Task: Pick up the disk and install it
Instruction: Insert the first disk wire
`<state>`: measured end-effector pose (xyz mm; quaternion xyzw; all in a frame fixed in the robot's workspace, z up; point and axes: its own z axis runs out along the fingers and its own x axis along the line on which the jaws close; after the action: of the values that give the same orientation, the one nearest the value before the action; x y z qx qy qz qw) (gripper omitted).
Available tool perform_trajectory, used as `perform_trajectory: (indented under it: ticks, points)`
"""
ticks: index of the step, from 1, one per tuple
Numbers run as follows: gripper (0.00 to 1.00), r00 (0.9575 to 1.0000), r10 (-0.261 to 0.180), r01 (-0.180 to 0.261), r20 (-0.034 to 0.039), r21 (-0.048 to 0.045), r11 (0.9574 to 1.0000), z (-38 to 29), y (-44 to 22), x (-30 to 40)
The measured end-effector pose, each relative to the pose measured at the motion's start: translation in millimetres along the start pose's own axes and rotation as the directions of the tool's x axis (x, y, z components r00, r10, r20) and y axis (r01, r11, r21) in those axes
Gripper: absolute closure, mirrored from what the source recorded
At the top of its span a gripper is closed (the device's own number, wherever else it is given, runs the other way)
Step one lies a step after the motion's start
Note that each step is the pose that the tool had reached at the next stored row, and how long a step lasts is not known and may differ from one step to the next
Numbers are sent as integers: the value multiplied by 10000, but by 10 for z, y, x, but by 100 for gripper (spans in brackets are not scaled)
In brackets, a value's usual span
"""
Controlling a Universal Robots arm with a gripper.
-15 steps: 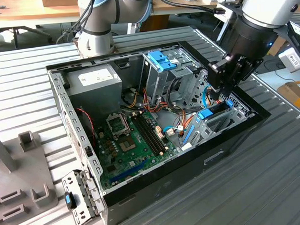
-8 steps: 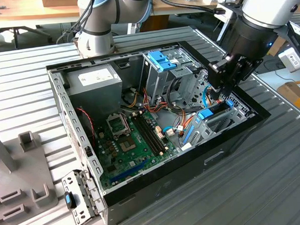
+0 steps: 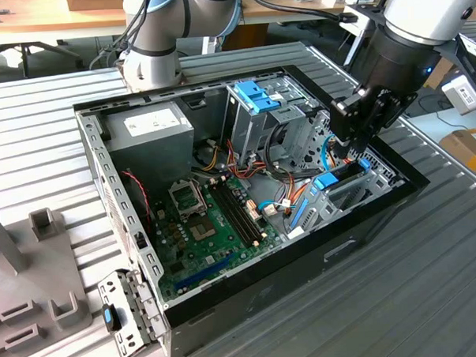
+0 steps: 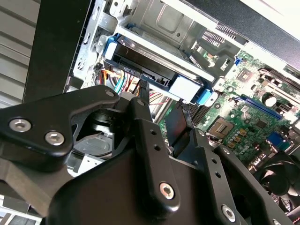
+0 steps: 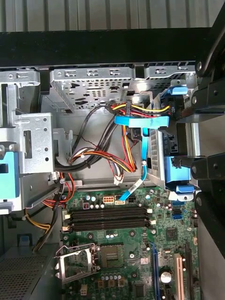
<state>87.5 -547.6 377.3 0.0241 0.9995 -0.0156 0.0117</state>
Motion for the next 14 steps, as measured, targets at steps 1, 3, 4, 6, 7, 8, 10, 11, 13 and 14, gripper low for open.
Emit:
perform_trajectory:
  ticks: [1, 3, 4, 6, 7, 8, 10, 11, 13, 14]
  points:
    - [58, 10000, -3, 3, 0, 0, 10000, 0, 0, 0]
    - [58, 10000, -10, 10, 0, 1, 10000, -1, 0, -12]
    - [58, 10000, -14, 14, 1, 1, 10000, 0, 1, -34]
    - [58, 10000, -20, 20, 1, 0, 10000, 1, 4, -69]
    - [58, 10000, -22, 22, 1, 0, 10000, 2, 4, -76]
    - [58, 10000, -25, 25, 1, -1, 10000, 2, 4, -79]
    - [58, 10000, -27, 27, 1, 0, 10000, 2, 4, -80]
    - [58, 10000, -30, 30, 0, 0, 10000, 2, 4, -81]
    - [58, 10000, -36, 36, 1, -5, 10000, 2, -11, -82]
    - [58, 10000, -38, 38, 1, -6, 10000, 3, -27, -83]
